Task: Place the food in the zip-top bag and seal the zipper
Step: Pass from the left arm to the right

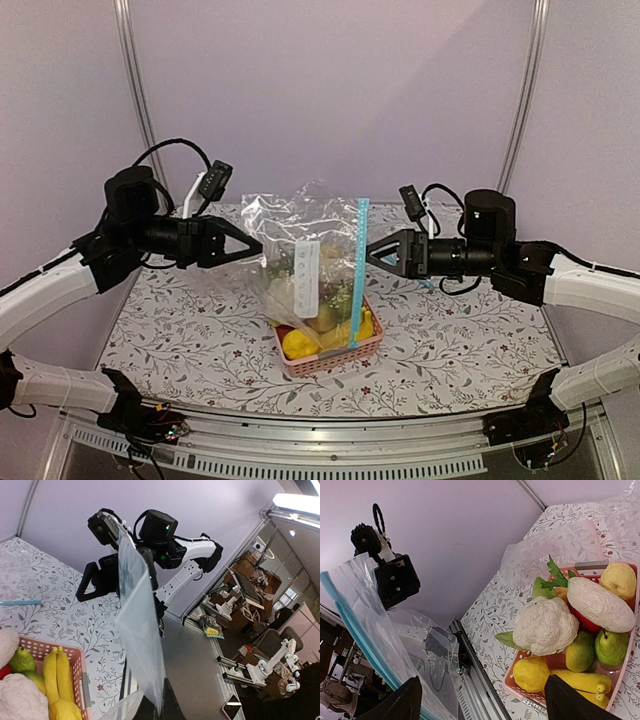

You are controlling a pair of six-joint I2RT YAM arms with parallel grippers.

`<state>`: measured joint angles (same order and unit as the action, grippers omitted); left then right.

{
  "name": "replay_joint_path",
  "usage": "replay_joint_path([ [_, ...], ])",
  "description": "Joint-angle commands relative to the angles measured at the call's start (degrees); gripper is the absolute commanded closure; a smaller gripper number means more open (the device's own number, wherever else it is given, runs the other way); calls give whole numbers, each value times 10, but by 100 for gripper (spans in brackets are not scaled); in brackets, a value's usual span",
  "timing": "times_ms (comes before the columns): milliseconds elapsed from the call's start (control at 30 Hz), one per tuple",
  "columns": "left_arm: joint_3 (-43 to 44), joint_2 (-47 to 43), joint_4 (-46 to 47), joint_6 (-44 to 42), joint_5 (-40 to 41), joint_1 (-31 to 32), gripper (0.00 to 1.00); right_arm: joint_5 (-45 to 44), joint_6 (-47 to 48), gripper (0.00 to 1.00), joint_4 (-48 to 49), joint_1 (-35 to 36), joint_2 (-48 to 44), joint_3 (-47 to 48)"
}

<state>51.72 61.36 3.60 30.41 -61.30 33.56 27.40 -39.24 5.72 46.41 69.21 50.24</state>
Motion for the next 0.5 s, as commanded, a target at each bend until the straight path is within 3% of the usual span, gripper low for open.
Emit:
replay_joint_path([
  [0, 11, -15, -13, -12, 0, -9, 100, 32, -6, 14, 14, -3, 1, -1],
  [267, 12, -14, -23, -22, 22, -15, 100, 87, -12, 15, 16, 1, 13, 8],
  [467, 11, -2, -52, -37, 58, -16, 100, 117, -2, 22, 15, 35, 47, 53],
])
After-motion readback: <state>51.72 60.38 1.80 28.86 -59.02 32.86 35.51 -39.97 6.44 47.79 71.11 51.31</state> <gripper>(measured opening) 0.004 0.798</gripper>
